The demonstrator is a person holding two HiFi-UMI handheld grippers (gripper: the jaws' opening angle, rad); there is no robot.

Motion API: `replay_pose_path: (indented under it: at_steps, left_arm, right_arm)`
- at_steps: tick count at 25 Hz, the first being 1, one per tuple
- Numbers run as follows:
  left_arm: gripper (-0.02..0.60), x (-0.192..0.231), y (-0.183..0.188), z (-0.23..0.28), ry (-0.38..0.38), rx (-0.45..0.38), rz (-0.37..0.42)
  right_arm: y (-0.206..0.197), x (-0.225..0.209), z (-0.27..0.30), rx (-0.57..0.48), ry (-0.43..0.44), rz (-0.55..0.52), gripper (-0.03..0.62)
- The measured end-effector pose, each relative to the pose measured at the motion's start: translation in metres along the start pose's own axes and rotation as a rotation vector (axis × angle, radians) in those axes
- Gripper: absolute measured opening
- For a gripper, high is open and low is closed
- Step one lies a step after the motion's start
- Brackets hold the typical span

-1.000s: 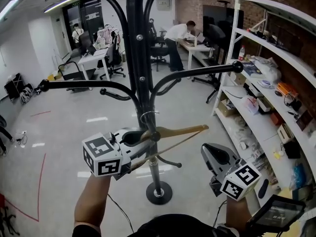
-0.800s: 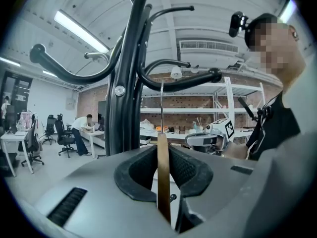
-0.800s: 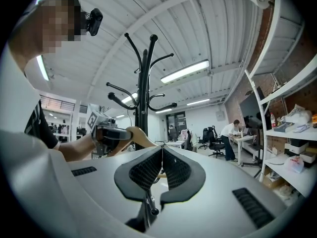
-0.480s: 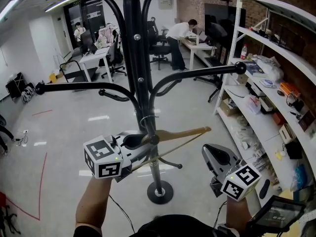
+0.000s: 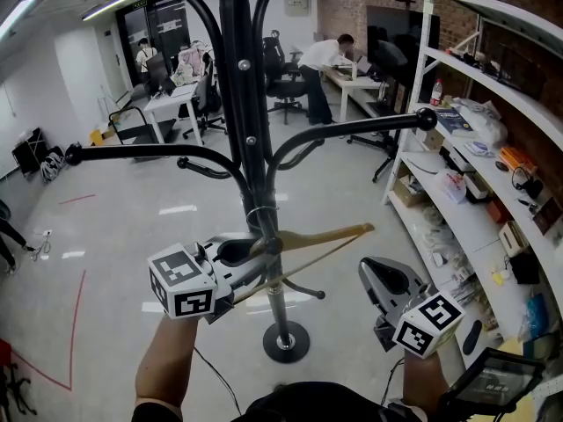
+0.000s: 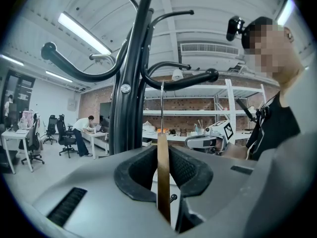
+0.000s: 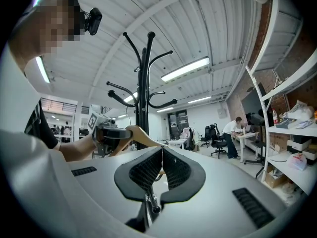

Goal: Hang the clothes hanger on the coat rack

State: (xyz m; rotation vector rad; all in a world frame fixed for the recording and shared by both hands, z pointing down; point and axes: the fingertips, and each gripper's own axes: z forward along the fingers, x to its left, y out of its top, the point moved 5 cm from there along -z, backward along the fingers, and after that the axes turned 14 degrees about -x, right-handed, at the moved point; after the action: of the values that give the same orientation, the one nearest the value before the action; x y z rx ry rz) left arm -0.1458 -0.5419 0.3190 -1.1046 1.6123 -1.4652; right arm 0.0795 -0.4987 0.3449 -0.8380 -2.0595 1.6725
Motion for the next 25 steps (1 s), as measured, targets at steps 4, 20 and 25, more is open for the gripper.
replay_pose_path:
  at_steps: [4,20,25]
  left_arm:
    - [0.052,0.0,-0.001,-0.002,0.005,-0.005,0.005]
    - [0.148,-0.004,0.021,-0.021,0.108,-0.112,0.087]
    - [0.148,-0.018,0.038,-0.056,0.207,-0.216,0.127]
  right_arm:
    - [0.001,0.002,-0.001,-0.001,0.002,-0.004,0.006]
    - [0.009,0.014,-0.012,-0.013,0.009,-0.009,0.006]
    - [0.008,0.02,-0.018,-0.002,0.026,-0.002,0.006]
